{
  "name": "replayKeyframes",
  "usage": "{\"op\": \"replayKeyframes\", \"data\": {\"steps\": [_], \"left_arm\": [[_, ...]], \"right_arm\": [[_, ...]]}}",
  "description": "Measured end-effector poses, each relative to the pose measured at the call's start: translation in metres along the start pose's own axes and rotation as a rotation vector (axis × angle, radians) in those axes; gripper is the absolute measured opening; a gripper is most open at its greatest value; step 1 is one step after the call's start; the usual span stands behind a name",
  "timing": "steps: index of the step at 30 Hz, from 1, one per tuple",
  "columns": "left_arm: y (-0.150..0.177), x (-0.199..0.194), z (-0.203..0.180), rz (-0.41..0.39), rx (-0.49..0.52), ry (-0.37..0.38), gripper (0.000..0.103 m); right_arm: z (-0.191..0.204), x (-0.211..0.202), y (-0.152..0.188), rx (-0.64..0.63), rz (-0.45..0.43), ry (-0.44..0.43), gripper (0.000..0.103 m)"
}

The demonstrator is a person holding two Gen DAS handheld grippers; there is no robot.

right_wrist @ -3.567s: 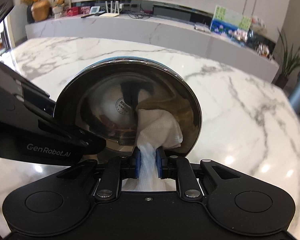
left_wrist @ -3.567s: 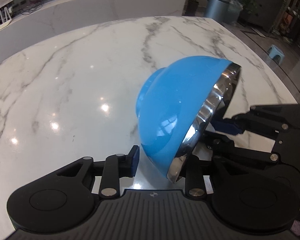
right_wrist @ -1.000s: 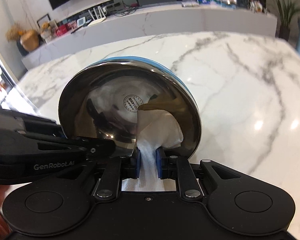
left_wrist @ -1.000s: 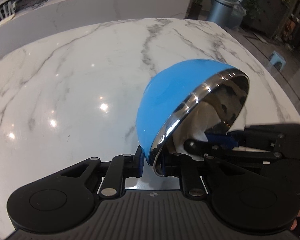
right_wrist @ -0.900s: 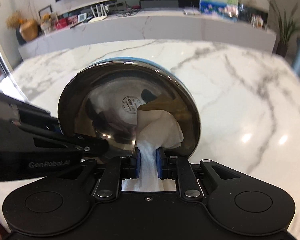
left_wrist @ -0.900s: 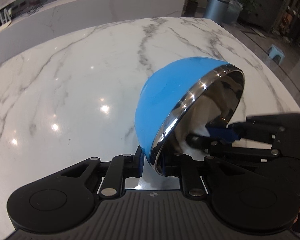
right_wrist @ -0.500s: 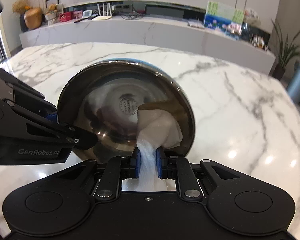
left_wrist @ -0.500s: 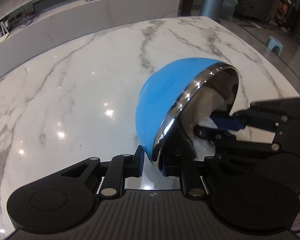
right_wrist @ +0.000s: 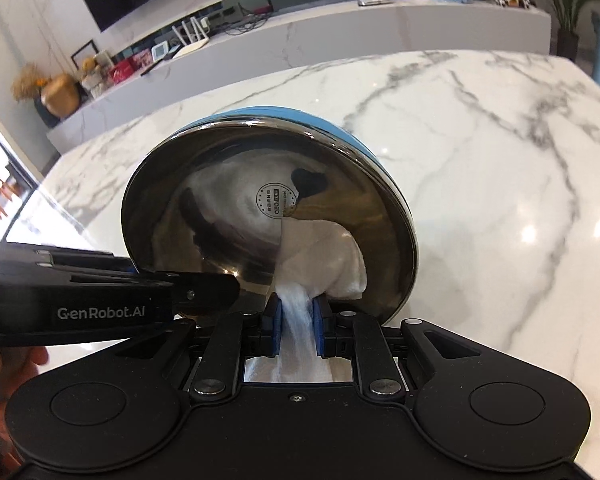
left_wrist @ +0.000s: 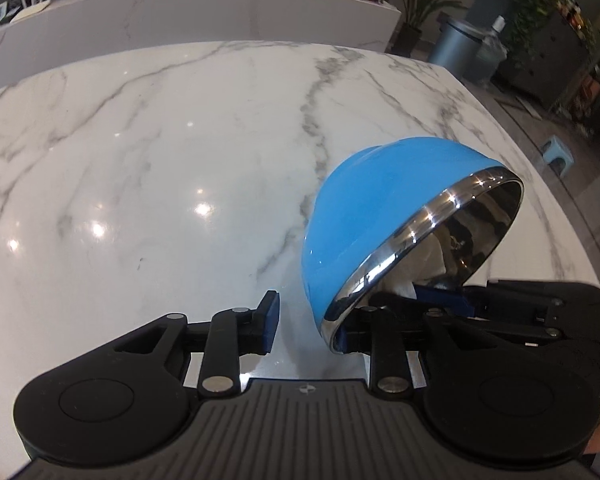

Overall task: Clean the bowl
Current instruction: 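Hold the bowl with the left gripper while the right wipes the bowl bottom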

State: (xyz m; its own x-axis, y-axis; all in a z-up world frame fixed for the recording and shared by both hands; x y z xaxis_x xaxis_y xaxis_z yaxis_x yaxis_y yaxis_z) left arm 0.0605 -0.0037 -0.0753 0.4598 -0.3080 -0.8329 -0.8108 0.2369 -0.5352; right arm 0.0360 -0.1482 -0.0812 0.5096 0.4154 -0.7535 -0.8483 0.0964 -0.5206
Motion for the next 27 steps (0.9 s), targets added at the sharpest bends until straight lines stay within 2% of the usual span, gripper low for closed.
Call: {"op": "replayKeyframes", "data": {"steps": [11, 13, 16, 22, 27], "left_arm": [[0.000, 0.004, 0.002, -0.020, -0.023, -0.014, 0.026], [0.000, 0.004, -0.001, -0.013, 0.000, -0.020, 0.026], [-0.001, 0.005, -0.007, 0.002, 0.047, -0.035, 0.020], [-0.001, 0.003, -0.011, 0.012, 0.102, -0.061, 0.019], [-0.002, 0.000, -0.015, 0.012, 0.152, -0.089, 0.019]], "right_arm": [[0.000, 0.000, -0.002, 0.007, 0.003, -0.010, 0.014], [0.005, 0.001, -0.001, -0.029, -0.002, 0.008, 0.014], [0.012, 0.001, 0.001, -0.097, -0.015, 0.036, 0.014], [0.023, 0.000, 0.005, -0.217, -0.051, 0.098, 0.014], [0.029, -0.005, 0.007, -0.331, -0.139, 0.203, 0.014]]}}
Point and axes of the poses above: each gripper's, at about its wrist camera, not at the fingertips, and x roughly the way its jaws point, z to its left, y to its underside, the point moved 3 cm from there along x, roughly the way its jaws point, and after that the axes turned 11 degrees about x, right-handed, at the moved point
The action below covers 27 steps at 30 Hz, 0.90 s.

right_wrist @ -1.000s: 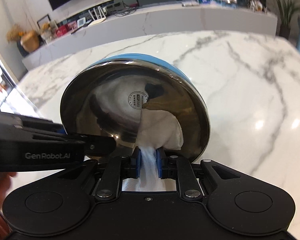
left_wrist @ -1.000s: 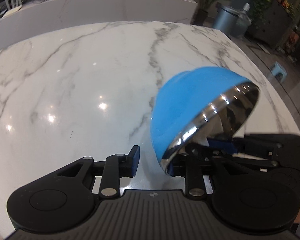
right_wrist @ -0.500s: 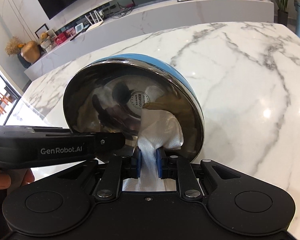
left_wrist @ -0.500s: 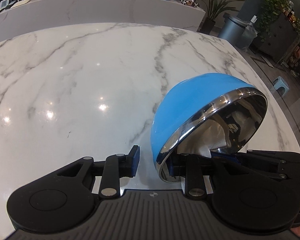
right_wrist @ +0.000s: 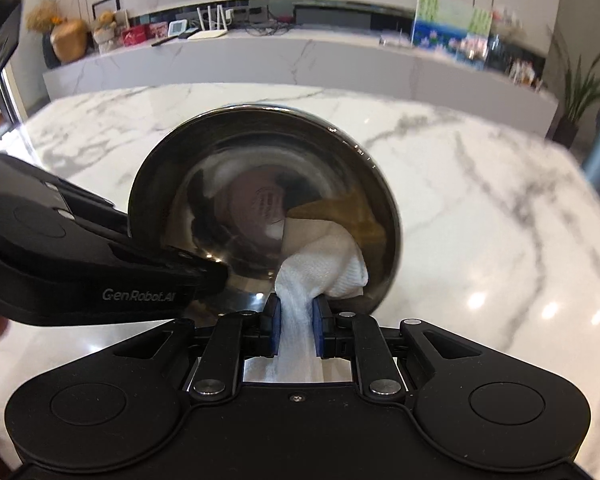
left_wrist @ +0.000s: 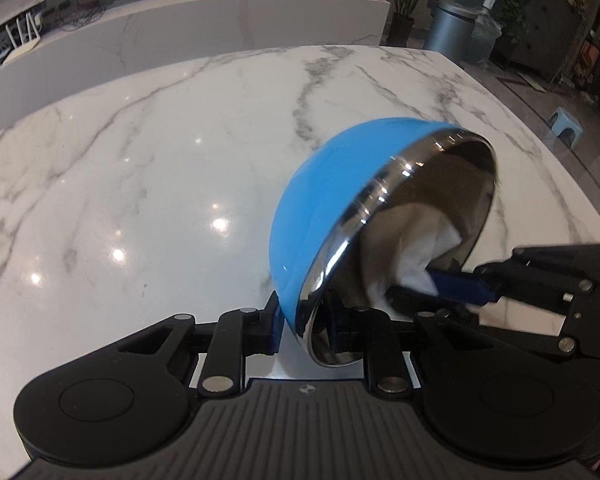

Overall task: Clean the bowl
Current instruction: 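Hold the bowl with the left gripper while the right wipes the bowl bottom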

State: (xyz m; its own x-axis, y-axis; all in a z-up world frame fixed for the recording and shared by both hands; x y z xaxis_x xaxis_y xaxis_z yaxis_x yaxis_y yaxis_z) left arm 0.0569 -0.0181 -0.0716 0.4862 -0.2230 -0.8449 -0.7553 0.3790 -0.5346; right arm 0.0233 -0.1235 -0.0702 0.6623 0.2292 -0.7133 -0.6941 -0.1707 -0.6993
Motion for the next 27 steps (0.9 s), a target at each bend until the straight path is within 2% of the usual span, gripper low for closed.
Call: {"op": "replayKeyframes", "data": {"steps": [2, 5, 9, 15, 18, 23, 27], "left_arm": [[-0.001, -0.002, -0.001, 0.000, 0.029, -0.012, 0.019], [-0.002, -0.005, -0.001, -0.003, 0.053, -0.023, 0.018], [-0.003, -0.009, 0.001, -0.010, 0.071, -0.033, 0.016], [-0.004, -0.008, 0.004, -0.028, 0.035, -0.017, 0.016], [-0.004, -0.008, 0.004, -0.042, 0.020, -0.014, 0.021], [-0.009, -0.015, 0.005, -0.128, 0.013, -0.055, 0.027], [-0.014, -0.023, -0.001, -0.196, 0.046, -0.078, 0.028]], "right_arm": [[0.000, -0.003, -0.001, -0.043, -0.044, 0.043, 0.014], [0.000, -0.002, -0.001, -0.075, -0.055, 0.055, 0.014], [0.000, 0.003, 0.000, -0.067, -0.037, 0.035, 0.014], [-0.006, 0.009, 0.002, -0.003, 0.006, -0.007, 0.014], [-0.008, 0.012, 0.003, 0.031, 0.032, -0.030, 0.014], [-0.014, 0.011, 0.003, 0.091, 0.065, -0.083, 0.014], [-0.015, 0.009, 0.003, 0.100, 0.068, -0.087, 0.014]]}}
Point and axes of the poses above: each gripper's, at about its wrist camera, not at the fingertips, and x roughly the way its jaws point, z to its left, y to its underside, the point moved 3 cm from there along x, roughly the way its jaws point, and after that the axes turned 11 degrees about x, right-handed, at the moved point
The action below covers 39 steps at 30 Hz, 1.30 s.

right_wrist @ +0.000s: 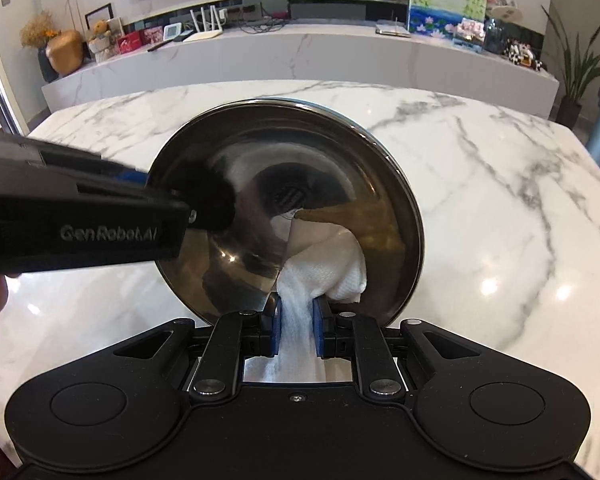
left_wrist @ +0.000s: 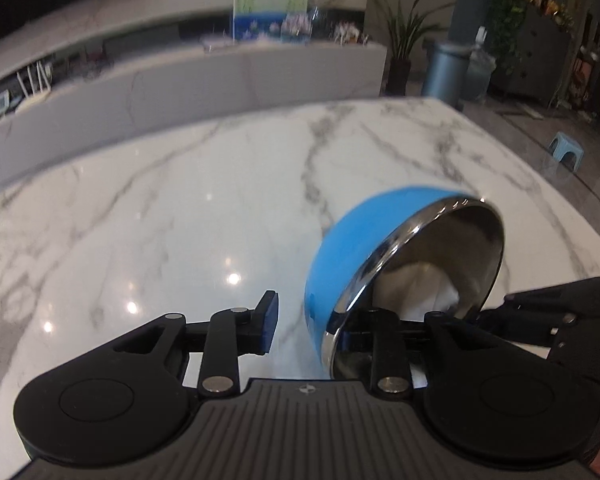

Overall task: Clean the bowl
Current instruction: 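Hold the bowl with the left gripper while the right wipes the bowl bottom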

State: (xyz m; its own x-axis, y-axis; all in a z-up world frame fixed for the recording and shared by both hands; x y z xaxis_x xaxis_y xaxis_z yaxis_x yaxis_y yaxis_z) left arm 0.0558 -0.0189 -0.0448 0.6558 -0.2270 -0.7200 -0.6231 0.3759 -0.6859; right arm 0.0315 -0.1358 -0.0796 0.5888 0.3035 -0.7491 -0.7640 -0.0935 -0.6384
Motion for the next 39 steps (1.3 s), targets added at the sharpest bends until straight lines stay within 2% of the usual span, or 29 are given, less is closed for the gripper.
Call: {"op": "replayKeyframes", "data": {"steps": [2, 4, 6, 15, 22, 32, 39], "left_arm": [[-0.002, -0.002, -0.003, -0.018, 0.028, -0.017, 0.026], [-0.003, 0.000, -0.004, -0.007, 0.022, 0.002, 0.016], [-0.002, 0.002, -0.003, 0.004, 0.008, 0.008, 0.014], [0.004, 0.004, 0.016, 0.109, -0.119, 0.069, 0.014], [0.010, 0.004, 0.020, 0.193, -0.143, 0.132, 0.014], [0.011, 0.012, 0.021, 0.203, -0.166, 0.161, 0.014], [0.013, 0.013, 0.025, 0.196, -0.178, 0.155, 0.023]], "right_arm": [[0.001, -0.001, 0.000, -0.006, -0.003, 0.005, 0.014], [0.002, -0.002, 0.000, -0.008, -0.004, 0.005, 0.014], [0.003, -0.002, 0.000, -0.010, -0.007, 0.005, 0.014], [0.005, -0.012, -0.004, -0.019, -0.035, 0.004, 0.014], [0.008, -0.025, -0.010, -0.013, -0.076, -0.054, 0.014], [0.010, -0.011, -0.014, 0.013, -0.076, -0.045, 0.014], [0.016, -0.002, -0.017, 0.003, -0.046, -0.032, 0.014]]}}
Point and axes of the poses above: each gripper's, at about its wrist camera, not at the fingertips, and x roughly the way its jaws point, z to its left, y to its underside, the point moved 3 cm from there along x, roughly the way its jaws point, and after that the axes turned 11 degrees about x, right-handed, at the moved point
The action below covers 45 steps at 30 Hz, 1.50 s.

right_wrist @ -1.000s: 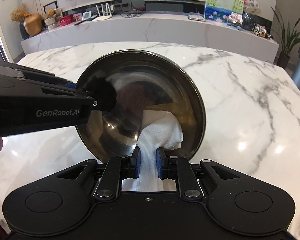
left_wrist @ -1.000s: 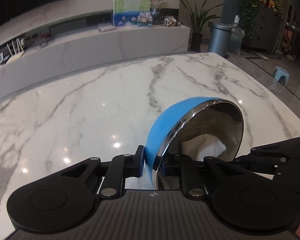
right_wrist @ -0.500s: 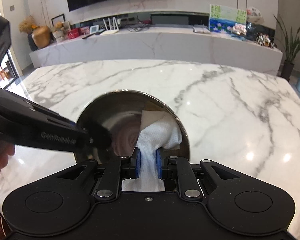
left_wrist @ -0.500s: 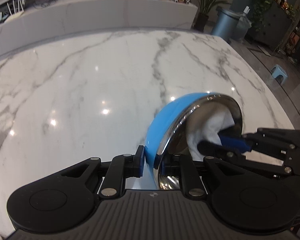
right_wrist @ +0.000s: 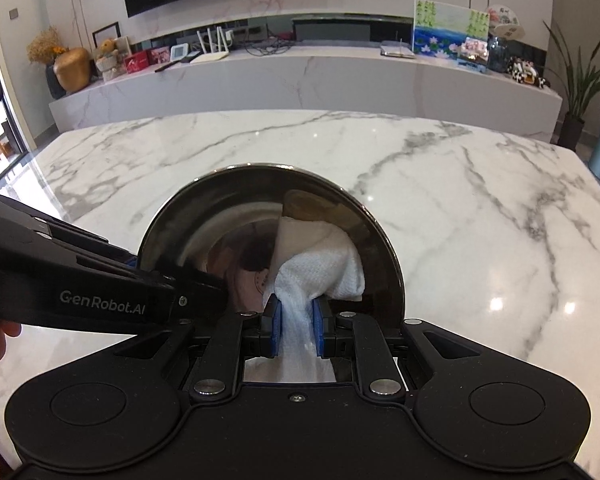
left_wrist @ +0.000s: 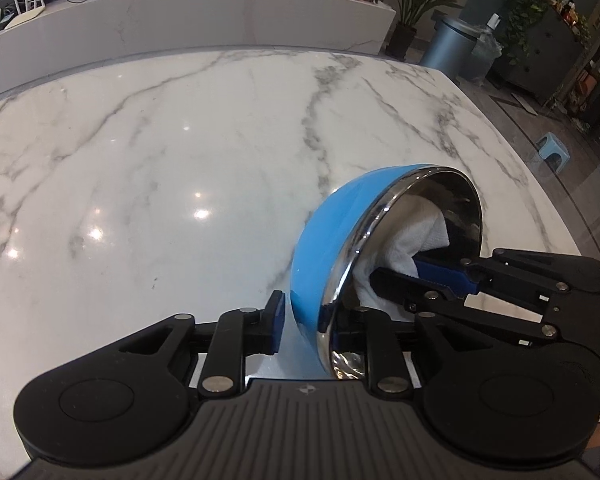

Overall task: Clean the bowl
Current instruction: 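Hold the bowl with the left gripper while the right wipes the bowl bottom, then tilt the bowl further with the left gripper while the right keeps wiping inside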

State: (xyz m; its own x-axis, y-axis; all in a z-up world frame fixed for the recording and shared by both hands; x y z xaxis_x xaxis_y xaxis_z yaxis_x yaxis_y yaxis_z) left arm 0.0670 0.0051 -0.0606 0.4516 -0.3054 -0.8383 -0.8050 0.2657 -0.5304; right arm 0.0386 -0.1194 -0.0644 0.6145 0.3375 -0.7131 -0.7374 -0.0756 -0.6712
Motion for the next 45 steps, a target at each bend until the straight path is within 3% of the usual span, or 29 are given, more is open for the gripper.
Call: {"op": "replayKeyframes", "data": {"steps": [4, 11, 17, 22, 30, 39, 45], "left_arm": [[-0.001, 0.002, 0.005, -0.004, -0.021, 0.006, 0.028], [-0.002, 0.002, 0.011, -0.028, -0.053, -0.004, 0.045], [-0.006, 0.001, 0.016, -0.040, -0.084, -0.021, 0.046], [-0.009, -0.001, 0.022, -0.031, -0.099, -0.031, 0.053], [-0.023, -0.009, 0.026, -0.055, -0.049, -0.048, 0.054], [-0.024, 0.010, 0.030, -0.057, -0.067, -0.002, 0.018], [-0.023, 0.014, 0.039, -0.033, -0.106, 0.005, 0.015]], "right_arm": [[-0.001, 0.007, -0.007, -0.009, 0.049, -0.004, 0.014], [-0.007, 0.016, -0.016, 0.012, 0.129, -0.032, 0.014], [-0.002, 0.025, -0.023, -0.019, 0.177, -0.045, 0.014], [0.001, 0.033, -0.030, -0.046, 0.198, -0.057, 0.014], [0.002, 0.042, -0.040, -0.039, 0.217, -0.076, 0.014], [0.008, 0.042, -0.041, -0.069, 0.215, -0.082, 0.014], [0.010, 0.031, -0.048, -0.076, 0.163, -0.076, 0.014]]}}
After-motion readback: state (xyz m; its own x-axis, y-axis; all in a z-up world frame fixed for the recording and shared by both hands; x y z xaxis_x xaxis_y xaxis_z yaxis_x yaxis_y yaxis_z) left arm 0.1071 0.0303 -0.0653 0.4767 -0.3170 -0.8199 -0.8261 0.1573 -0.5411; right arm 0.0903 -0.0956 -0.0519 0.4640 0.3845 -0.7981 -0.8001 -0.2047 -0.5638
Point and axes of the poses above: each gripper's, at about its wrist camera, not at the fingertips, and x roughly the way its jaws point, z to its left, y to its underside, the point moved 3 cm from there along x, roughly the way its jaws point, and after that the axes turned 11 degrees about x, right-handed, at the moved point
